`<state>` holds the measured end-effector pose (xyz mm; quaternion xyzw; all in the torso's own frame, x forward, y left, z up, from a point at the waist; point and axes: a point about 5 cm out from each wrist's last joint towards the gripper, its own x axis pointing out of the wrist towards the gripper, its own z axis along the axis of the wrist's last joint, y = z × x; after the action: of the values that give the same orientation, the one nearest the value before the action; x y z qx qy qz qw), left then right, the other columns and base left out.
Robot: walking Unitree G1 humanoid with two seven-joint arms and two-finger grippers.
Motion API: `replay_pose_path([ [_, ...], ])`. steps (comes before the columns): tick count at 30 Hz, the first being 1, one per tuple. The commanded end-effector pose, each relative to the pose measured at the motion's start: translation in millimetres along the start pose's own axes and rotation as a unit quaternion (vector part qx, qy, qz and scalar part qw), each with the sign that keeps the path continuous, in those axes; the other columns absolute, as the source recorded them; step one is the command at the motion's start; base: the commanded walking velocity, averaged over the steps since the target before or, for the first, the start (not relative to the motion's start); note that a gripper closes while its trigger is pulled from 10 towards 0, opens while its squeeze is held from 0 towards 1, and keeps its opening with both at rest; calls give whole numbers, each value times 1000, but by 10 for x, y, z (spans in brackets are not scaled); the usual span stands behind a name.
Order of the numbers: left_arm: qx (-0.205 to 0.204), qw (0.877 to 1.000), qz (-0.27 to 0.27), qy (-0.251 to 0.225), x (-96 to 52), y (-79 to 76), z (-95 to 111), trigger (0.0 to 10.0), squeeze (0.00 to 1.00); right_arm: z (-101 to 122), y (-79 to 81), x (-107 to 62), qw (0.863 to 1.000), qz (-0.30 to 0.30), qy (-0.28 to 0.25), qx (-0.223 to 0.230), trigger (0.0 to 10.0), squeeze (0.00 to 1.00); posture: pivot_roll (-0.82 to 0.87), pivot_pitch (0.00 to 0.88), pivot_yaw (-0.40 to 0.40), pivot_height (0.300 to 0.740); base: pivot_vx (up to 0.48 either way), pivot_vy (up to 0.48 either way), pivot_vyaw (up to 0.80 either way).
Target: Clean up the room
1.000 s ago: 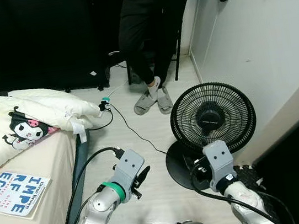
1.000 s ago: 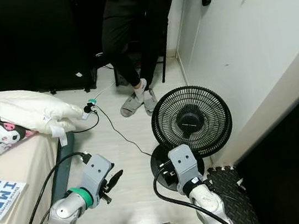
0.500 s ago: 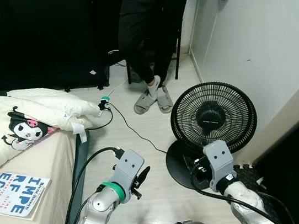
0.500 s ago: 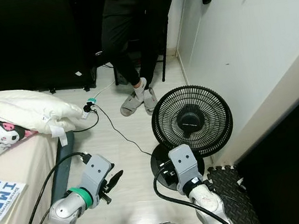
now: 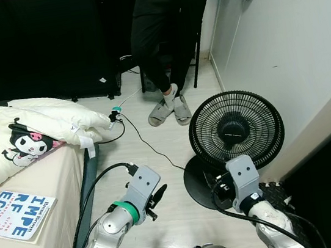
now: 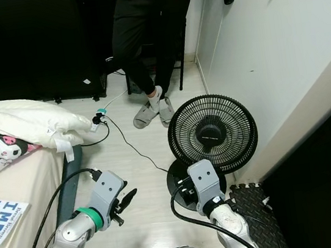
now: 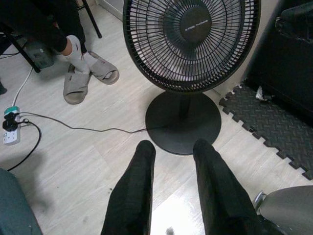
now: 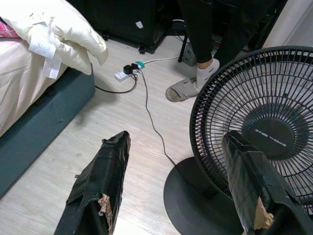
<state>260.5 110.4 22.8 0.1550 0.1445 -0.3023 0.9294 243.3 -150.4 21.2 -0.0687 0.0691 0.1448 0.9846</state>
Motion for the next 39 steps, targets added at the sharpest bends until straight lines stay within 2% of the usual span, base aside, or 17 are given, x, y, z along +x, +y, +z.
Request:
replay_pose_path([
  [1,-4,1000,-5,7,9,-18,-16,10000,0,-28,-19,-18,1000,-2,9,2,10000,0,-122,24,15,740,0,0,0],
  [5,-4,1000,-5,7,11,-20,-16,10000,0,-32,-18,-16,1000,0,10,2,10000,0,-122,23,15,740,0,0,0],
  [8,-33,999,30,-12,65,106,106,10000,0,61,-91,33,1000,7,0,21,10000,0,-129,8,10,740,0,0,0],
  [10,-33,999,30,-12,65,106,106,10000,0,61,-91,33,1000,7,0,21,10000,0,-129,8,10,740,0,0,0],
  [14,-27,994,56,-95,139,209,602,10000,0,390,-357,134,992,-61,-66,86,10000,0,-127,3,10,740,0,0,0],
  [16,-27,994,56,-95,139,209,602,10000,0,390,-357,134,992,-61,-66,86,10000,0,-127,3,10,740,0,0,0],
  [17,-28,992,57,-110,146,215,696,10000,0,457,-395,149,990,-71,-79,95,10000,0,-127,2,12,740,0,0,0],
  [18,-28,992,57,-110,146,215,696,10000,0,457,-395,149,990,-71,-79,95,10000,0,-127,2,12,740,0,0,0],
  [19,-30,987,63,-143,150,239,892,10000,0,612,-452,178,985,-84,-110,101,10000,0,-128,0,16,740,0,0,0],
  [21,-30,987,63,-143,150,239,892,10000,0,612,-452,178,985,-84,-110,101,10000,0,-128,0,16,740,0,0,0],
  [22,-14,983,67,-169,144,262,1051,10000,0,761,-486,194,982,-89,-137,94,10000,0,-129,0,17,740,0,0,0],
  [23,-14,983,67,-169,144,262,1051,10000,0,761,-486,194,982,-89,-137,94,10000,0,-129,0,17,740,0,0,0],
  [24,3,981,66,-184,136,267,1142,10000,0,866,-477,197,982,-82,-154,65,10000,0,-130,0,20,740,0,0,0],
  [28,17,981,60,-184,127,241,1131,10000,0,906,-385,177,984,-61,-161,33,10000,0,-133,4,23,740,0,0,0],
  [33,18,985,55,-160,113,168,1024,10000,0,824,-304,157,987,-56,-140,46,10000,0,-128,10,25,740,0,0,0],
  [39,17,988,54,-145,105,150,970,10000,0,803,-295,179,987,-62,-131,64,10000,0,-122,16,26,740,0,0,0],
])
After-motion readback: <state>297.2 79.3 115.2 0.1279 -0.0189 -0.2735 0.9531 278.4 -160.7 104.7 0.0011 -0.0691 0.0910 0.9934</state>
